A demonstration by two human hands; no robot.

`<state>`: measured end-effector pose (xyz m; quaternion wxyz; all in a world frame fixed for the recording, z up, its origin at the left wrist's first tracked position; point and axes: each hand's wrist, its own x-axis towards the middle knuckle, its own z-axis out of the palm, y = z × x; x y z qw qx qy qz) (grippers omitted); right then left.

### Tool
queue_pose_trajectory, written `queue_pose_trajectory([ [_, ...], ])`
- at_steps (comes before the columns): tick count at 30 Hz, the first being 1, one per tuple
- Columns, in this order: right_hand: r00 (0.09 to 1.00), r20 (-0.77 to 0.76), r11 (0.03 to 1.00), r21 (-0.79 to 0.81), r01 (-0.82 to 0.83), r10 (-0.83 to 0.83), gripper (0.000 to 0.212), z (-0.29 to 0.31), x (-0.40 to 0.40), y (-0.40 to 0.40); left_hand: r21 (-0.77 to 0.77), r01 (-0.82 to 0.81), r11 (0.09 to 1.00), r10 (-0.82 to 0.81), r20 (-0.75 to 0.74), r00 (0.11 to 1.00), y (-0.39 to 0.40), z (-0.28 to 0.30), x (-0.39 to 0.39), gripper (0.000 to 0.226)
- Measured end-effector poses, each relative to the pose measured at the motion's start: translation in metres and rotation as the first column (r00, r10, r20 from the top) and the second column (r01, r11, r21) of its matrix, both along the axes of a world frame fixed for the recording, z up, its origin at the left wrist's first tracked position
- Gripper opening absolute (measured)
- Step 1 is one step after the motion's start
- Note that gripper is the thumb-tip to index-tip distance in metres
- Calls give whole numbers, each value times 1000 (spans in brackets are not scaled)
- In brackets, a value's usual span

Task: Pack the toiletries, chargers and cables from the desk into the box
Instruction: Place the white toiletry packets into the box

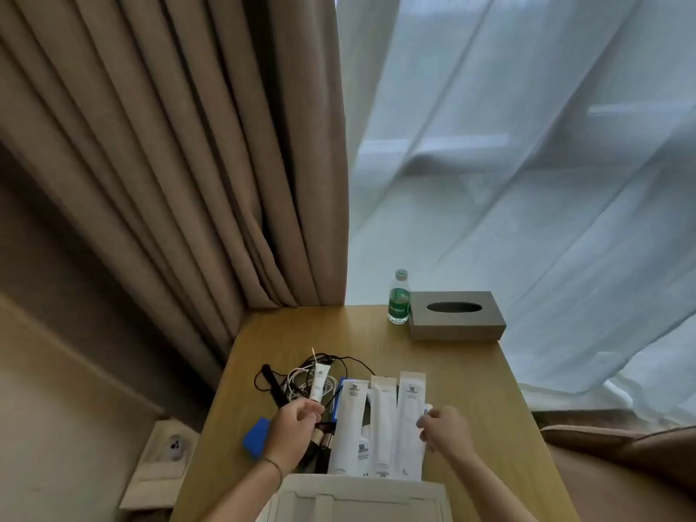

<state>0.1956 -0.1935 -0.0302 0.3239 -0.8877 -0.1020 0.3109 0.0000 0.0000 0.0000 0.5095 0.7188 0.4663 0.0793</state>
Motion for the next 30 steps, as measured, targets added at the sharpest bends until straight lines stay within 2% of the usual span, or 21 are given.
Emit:
queue_pose_trajectory([
  [2, 1000, -12, 989, -149, 18, -20, 18, -11, 7, 0, -9, 43, 999, -43, -50, 998, -1, -7, 8, 25],
  [4, 999, -38, 975, -221, 9, -18, 17, -21, 8, -3, -30, 80, 996, -83, -99, 992, -4, -11, 14, 26],
  [10, 1000, -1, 979, -203, 26, -27, 30, -41, 7, 3, -27, 121, 992, -124, -180, 976, -7, -31, 31, 19],
  [17, 978, 162, 961, -265, -84, 130, 30, -44, 6, 12, 11, 159, 987, -147, -324, 935, -3, -50, 42, 19],
  [20, 961, 212, 955, -274, -116, 178, 31, -42, 7, 15, 3, 176, 984, -162, -371, 914, -3, -57, 46, 11],
  [22, 962, 204, 955, -270, -123, 182, 31, -43, 9, 17, 1, 187, 982, -172, -386, 906, -4, -62, 49, 10],
  [25, 975, 143, 961, -244, -134, 172, 27, -48, 13, 19, -21, 190, 982, -183, -387, 904, -5, -67, 52, 26],
  [28, 995, 14, 989, -106, -100, 102, 14, -52, 17, 22, -23, 206, 978, -197, -406, 892, -5, -70, 53, 42],
  [30, 998, -28, 998, 21, -62, 62, 13, -53, 19, 24, -8, 202, 979, -187, -417, 890, -4, -71, 54, 45],
])
